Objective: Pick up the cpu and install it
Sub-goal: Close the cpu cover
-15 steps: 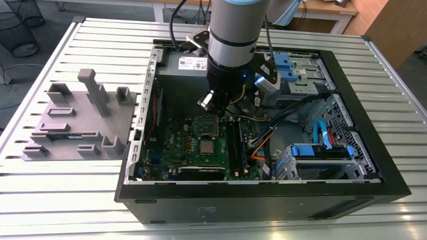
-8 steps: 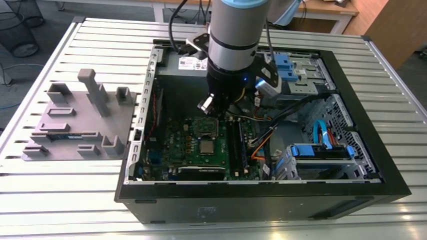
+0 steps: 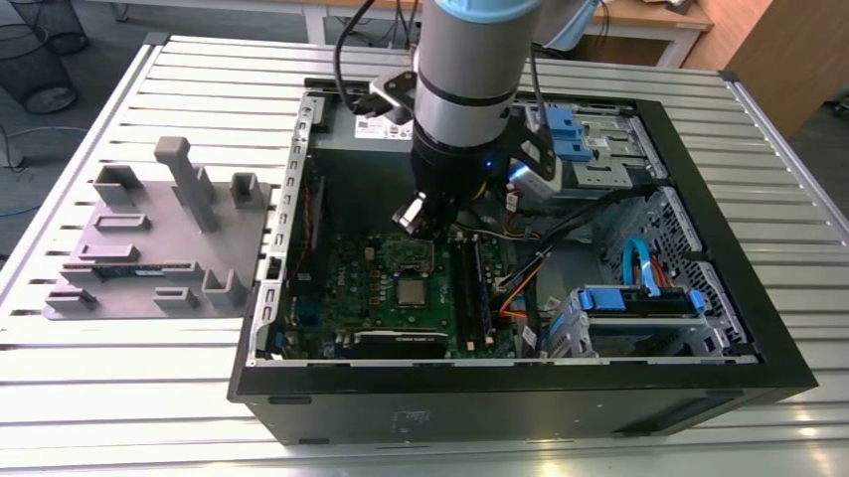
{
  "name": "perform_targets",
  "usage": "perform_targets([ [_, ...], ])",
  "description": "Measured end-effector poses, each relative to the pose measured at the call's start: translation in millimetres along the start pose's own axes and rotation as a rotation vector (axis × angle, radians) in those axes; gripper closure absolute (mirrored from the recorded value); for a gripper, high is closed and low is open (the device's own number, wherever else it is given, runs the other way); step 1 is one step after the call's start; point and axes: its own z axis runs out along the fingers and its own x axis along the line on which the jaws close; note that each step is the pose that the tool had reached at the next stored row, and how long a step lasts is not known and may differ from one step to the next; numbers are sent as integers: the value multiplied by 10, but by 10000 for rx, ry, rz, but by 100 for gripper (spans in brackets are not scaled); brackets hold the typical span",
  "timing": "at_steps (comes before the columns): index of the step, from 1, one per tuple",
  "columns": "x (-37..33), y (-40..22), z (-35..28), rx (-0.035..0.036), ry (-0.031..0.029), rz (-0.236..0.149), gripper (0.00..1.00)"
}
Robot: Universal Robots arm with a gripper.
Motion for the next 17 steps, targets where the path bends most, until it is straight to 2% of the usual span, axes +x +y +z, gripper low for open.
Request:
perform_targets([
  [10,65,-65,-6,42,42,-1,89],
  [17,66,-66,-5,151,151,-2,89],
])
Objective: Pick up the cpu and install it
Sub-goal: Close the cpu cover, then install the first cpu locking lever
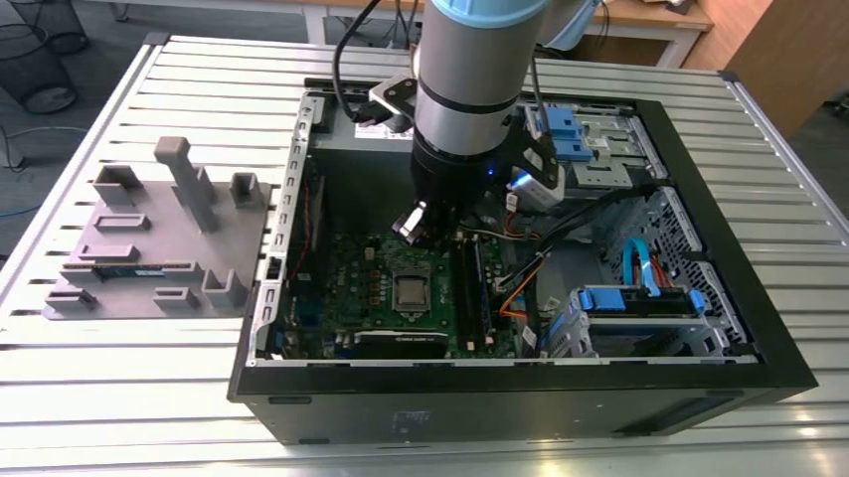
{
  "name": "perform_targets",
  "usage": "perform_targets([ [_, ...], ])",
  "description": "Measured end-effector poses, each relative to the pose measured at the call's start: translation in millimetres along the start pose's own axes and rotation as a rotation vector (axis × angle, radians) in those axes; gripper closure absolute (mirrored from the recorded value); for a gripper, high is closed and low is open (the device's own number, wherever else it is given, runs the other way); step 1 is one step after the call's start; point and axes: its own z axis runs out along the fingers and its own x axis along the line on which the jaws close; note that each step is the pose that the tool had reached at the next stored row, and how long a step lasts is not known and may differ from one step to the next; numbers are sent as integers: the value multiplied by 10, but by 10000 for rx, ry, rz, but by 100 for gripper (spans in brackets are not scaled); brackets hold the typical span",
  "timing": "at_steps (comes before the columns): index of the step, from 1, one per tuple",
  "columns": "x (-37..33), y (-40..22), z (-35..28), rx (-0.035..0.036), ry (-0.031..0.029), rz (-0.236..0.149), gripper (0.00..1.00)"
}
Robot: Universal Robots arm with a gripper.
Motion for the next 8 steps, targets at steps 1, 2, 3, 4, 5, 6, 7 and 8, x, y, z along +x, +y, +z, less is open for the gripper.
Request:
perform_targets([
  [1,0,0,0,2,1,0,89],
  [2,0,0,0,3,2,0,89],
  [3,0,0,0,-1,8,0,89],
  [4,0,0,0,-7,15,1,89],
  [5,0,0,0,-7,14,0,89],
  [6,0,0,0,-7,15,0,89],
  [7,0,0,0,-7,15,0,89],
  [8,0,0,0,-7,15,0,89],
])
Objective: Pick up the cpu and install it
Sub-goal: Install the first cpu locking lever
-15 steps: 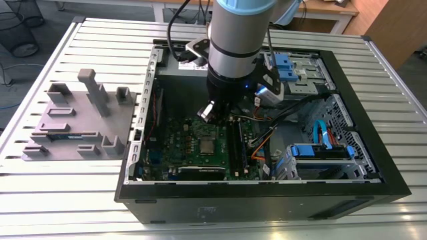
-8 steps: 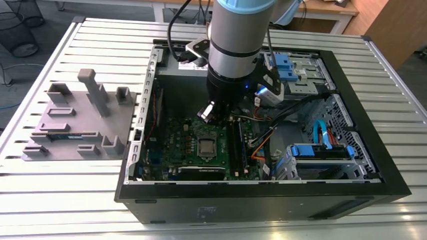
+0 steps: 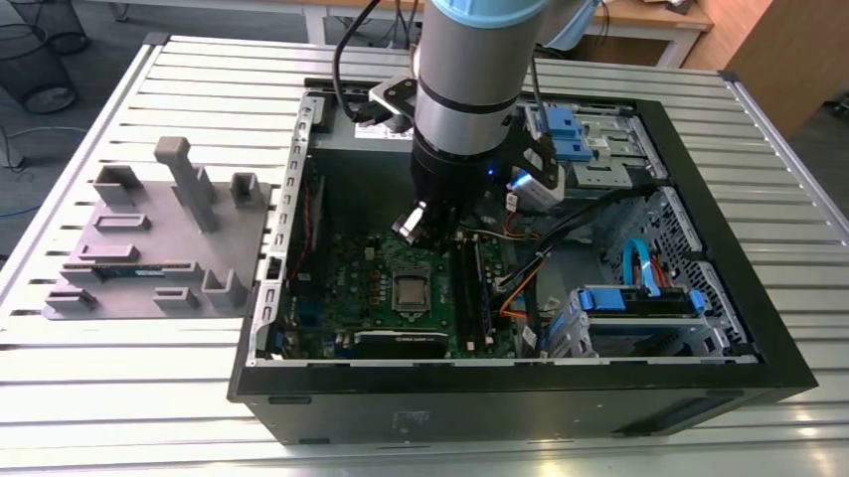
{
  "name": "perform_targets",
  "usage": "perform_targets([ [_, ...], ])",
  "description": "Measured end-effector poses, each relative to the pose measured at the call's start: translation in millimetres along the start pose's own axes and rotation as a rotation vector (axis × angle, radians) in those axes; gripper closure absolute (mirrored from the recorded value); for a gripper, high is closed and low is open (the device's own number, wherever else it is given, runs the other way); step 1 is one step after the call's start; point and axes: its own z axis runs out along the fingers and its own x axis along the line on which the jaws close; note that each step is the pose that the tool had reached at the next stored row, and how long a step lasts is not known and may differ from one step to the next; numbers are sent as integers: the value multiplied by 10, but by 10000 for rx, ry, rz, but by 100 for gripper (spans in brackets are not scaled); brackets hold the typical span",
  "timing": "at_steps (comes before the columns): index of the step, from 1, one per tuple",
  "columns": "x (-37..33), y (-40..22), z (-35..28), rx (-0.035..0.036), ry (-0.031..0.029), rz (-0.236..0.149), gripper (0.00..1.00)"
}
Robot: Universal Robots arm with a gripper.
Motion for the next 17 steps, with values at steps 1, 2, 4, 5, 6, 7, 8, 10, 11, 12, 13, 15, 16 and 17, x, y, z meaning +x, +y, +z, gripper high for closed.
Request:
perform_targets([
  [1,0,0,0,0,0,0,89],
  [2,0,0,0,0,0,0,89],
  [4,0,0,0,0,0,0,89],
  [5,0,0,0,0,0,0,89],
  [6,0,0,0,-1,0,0,89],
  [7,0,0,0,-1,0,0,89],
  [8,-1,1,-34,-2,0,0,89],
  [10,-1,0,-58,-1,2,-1,89],
  [11,-2,1,-59,-2,0,-1,89],
  [12,-2,1,-59,-2,0,-1,89],
  [13,-2,1,-59,-2,-1,-1,89],
  [15,-1,1,-71,-1,1,0,89],
  [16,-1,1,-71,-2,1,0,89],
  [17,-1,1,-71,-2,1,0,89],
])
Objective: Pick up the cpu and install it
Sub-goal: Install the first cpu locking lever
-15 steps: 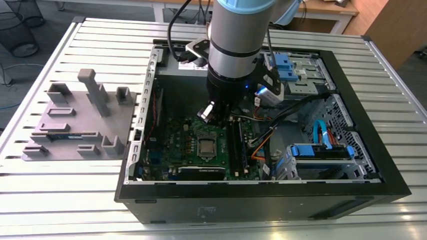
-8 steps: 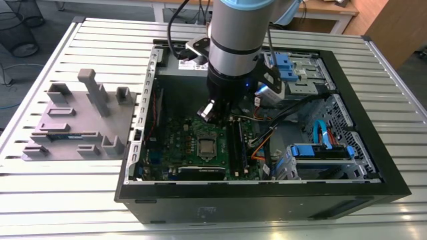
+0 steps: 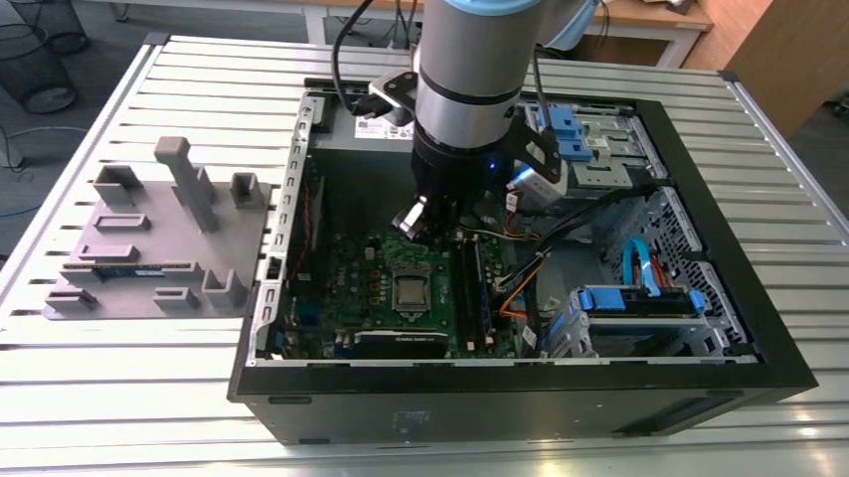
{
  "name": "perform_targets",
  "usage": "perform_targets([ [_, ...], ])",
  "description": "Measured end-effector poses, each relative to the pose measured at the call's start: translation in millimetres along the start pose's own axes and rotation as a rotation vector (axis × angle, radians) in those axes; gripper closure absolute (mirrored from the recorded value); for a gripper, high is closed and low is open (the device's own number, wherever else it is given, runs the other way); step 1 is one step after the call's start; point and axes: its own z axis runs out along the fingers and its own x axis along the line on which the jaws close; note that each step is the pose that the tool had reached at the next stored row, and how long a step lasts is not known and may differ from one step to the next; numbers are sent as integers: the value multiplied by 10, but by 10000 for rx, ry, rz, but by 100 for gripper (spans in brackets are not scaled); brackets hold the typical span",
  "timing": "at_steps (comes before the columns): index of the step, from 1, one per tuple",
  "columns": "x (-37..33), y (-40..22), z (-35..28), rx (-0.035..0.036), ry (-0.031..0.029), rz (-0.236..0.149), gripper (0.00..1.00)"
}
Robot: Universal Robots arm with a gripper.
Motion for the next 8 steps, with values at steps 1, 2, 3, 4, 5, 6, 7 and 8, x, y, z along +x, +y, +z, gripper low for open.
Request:
perform_targets([
  [1,0,0,-3,0,0,0,89],
  [2,0,0,-3,0,0,0,89],
  [3,0,0,-7,0,0,0,89],
  [4,0,0,-10,0,0,0,89],
  [5,0,0,-11,0,1,0,89],
  [6,0,0,-11,1,1,0,89],
  [7,0,0,-13,0,1,0,89],
  [8,0,0,-14,0,1,0,89],
])
